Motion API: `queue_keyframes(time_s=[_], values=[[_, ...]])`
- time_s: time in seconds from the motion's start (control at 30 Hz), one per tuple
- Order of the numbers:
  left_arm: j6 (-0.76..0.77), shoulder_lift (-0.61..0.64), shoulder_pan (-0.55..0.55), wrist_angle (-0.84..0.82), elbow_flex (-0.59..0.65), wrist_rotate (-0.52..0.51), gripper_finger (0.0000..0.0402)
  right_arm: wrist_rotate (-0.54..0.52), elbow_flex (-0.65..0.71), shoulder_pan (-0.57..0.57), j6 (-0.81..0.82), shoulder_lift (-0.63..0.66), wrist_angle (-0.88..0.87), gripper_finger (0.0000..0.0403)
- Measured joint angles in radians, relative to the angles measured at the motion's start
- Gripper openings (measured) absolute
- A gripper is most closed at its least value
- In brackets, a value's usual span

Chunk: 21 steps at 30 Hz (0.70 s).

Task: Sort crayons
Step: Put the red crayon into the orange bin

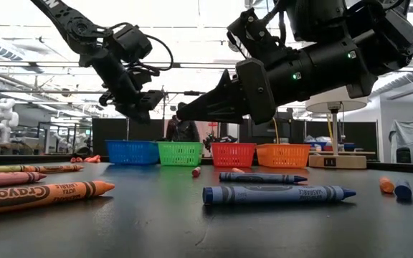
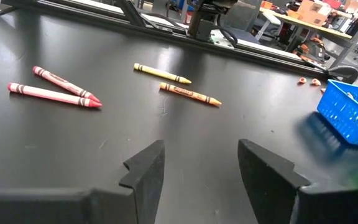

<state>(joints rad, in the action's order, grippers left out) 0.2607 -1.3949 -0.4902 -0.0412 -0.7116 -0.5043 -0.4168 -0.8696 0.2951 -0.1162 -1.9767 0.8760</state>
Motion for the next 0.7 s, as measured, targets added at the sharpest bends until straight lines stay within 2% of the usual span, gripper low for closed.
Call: queue_keyframes(time_s=[0.27,0.4,0.7], values=[[0.072,0.0,0.092,-0.12,0.0,-0.016,0.0126,0.0,0.0,0.0,0.019,0.0,0.001,0.0187],[0.121,0.0,0.1,-0.18,0.0,-0.069,0.0125,0.0,0.0,-0.001,0.039,0.0,0.001,0.0187],[0.123,0.0,0.1,-0.178,0.001,-0.073,0.0125,-0.001,0.0,-0.001,0.052,0.0,0.001,0.0187]])
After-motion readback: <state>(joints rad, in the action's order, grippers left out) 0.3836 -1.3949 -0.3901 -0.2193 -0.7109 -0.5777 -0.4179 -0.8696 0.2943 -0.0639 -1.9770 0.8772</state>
